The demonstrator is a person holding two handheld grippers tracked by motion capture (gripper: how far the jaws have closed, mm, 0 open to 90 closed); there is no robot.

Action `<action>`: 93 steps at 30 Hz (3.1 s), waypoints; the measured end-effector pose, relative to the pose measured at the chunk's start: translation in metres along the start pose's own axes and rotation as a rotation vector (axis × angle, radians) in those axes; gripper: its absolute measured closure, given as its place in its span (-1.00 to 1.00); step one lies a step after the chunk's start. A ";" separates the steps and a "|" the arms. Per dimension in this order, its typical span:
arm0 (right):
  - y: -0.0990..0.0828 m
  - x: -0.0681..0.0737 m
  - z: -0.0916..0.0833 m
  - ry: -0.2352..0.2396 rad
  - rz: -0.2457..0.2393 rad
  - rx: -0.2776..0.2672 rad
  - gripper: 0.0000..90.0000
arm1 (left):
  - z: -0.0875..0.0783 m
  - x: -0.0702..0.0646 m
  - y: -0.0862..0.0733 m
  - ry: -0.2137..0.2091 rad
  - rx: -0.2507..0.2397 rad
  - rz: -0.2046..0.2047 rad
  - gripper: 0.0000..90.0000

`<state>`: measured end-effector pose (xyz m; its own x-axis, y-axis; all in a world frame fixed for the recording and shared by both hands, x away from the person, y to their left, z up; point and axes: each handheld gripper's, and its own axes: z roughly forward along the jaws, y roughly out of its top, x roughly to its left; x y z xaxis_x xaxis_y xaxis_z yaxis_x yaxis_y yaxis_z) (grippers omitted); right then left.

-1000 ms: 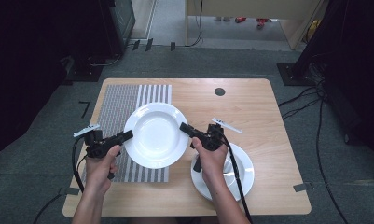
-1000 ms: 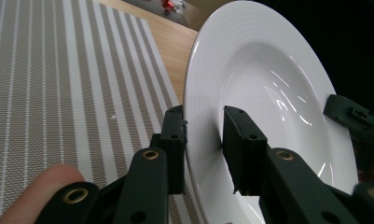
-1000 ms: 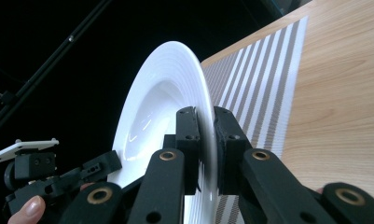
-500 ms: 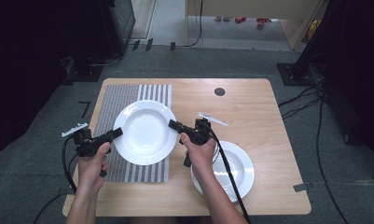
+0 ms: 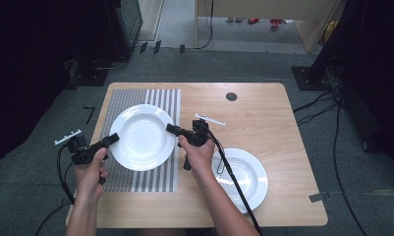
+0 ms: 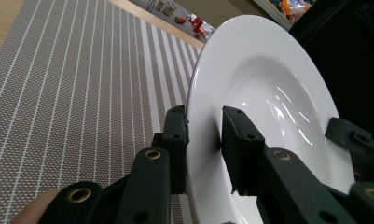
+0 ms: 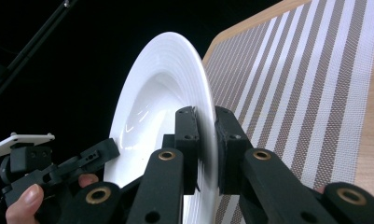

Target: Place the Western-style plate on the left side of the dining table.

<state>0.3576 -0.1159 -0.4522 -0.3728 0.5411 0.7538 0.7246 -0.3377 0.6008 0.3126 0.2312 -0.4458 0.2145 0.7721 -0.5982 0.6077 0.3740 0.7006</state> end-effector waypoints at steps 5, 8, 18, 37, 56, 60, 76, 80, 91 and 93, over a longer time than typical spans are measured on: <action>0.002 -0.004 0.013 0.006 0.006 0.020 0.83 | 0.001 0.008 0.000 0.020 -0.005 -0.015 0.63; 0.003 -0.005 0.018 0.009 0.004 0.028 0.84 | 0.001 0.011 0.000 0.026 -0.008 -0.023 0.62; 0.007 -0.010 0.040 0.010 0.013 0.061 0.84 | 0.006 0.022 -0.002 0.076 -0.028 -0.040 0.61; 0.017 -0.029 0.070 -0.008 0.052 0.106 0.84 | 0.023 0.035 -0.009 0.155 -0.034 -0.075 0.57; 0.023 -0.050 0.101 -0.042 0.123 0.117 0.82 | 0.037 0.044 -0.012 0.197 -0.018 -0.097 0.55; 0.026 -0.054 0.107 -0.050 0.132 0.108 0.82 | 0.042 0.046 -0.012 0.204 -0.013 -0.100 0.54; 0.030 -0.067 0.113 -0.091 0.136 0.081 0.80 | 0.062 0.045 -0.007 0.233 0.006 -0.084 0.54; 0.030 -0.071 0.115 -0.100 0.122 0.076 0.79 | 0.065 0.044 -0.009 0.248 0.019 -0.065 0.51; 0.023 -0.072 0.119 -0.137 0.064 0.075 0.74 | 0.068 0.043 -0.012 0.287 0.036 -0.029 0.48; 0.023 -0.072 0.119 -0.136 0.064 0.073 0.73 | 0.068 0.043 -0.012 0.287 0.037 -0.019 0.46</action>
<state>0.4703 -0.0708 -0.5241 -0.2462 0.6214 0.7439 0.7862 -0.3208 0.5282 0.3665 0.2243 -0.5064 -0.0191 0.8807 -0.4733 0.6385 0.3751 0.6721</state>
